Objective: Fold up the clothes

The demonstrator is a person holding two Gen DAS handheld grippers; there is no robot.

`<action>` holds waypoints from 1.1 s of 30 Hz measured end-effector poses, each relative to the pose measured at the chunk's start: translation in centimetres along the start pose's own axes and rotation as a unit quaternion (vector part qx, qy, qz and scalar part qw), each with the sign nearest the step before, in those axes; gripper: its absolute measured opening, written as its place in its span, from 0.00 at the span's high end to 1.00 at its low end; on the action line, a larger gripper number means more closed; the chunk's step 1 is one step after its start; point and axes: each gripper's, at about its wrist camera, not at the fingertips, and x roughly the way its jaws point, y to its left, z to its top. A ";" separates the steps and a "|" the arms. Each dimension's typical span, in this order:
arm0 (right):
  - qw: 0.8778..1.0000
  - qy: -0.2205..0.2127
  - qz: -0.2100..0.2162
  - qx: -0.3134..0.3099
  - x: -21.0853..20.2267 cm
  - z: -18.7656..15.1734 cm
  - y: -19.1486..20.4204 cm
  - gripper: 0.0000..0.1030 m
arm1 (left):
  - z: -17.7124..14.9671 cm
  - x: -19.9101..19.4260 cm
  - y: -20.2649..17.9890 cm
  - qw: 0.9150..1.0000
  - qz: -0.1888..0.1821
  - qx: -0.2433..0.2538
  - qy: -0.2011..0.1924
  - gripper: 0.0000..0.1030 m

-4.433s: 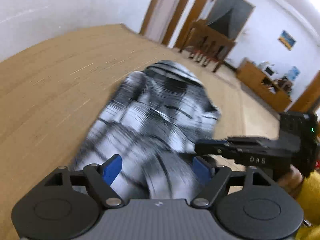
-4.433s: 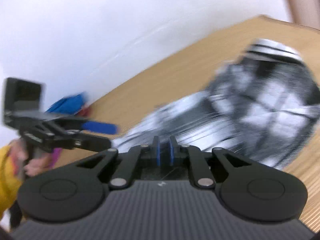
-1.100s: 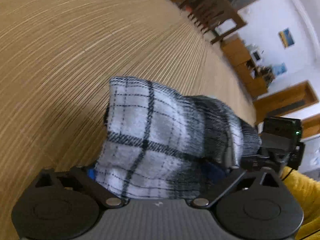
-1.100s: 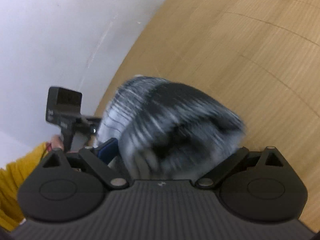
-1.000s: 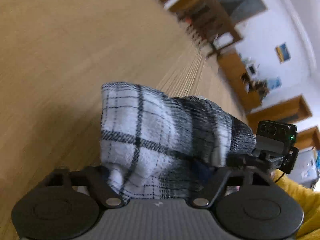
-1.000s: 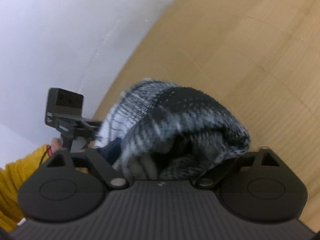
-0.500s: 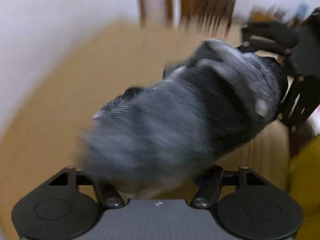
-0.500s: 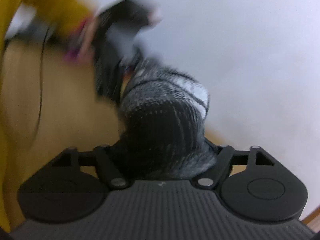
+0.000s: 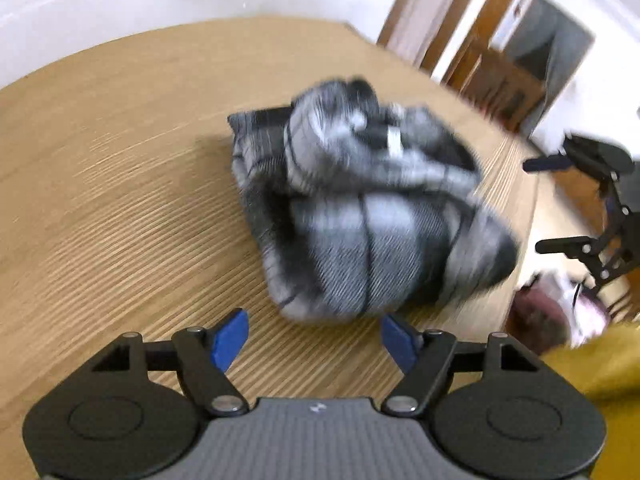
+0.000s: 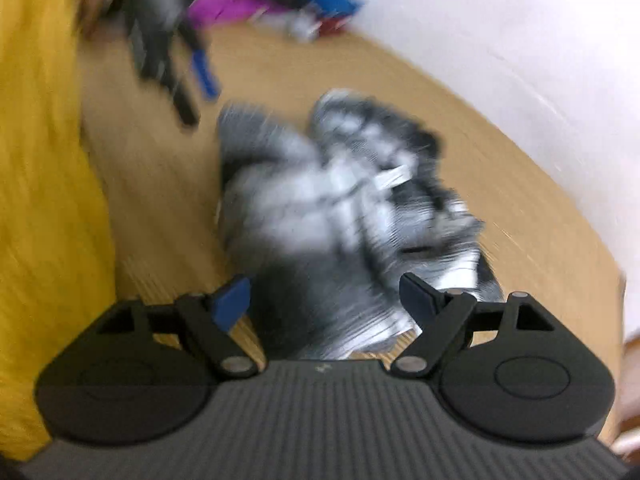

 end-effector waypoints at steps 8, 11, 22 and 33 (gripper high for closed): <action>0.967 -0.006 -0.062 0.247 3.2 0.0 -1.9 0.19 | 3.5 2.9 -4.3 0.997 -0.053 0.022 -0.059 0.23; 0.970 0.024 -0.070 0.232 7.2 -0.7 1.2 0.20 | 3.1 5.2 -5.7 0.998 -0.020 0.046 -0.040 0.23; 0.973 -0.030 -0.137 0.184 3.8 1.3 6.9 0.19 | -0.1 3.4 -2.7 0.999 0.009 -0.007 -0.050 0.24; 0.957 -0.025 -0.123 0.262 7.6 1.8 6.2 0.19 | 0.2 7.0 -0.6 0.999 0.034 -0.037 -0.019 0.18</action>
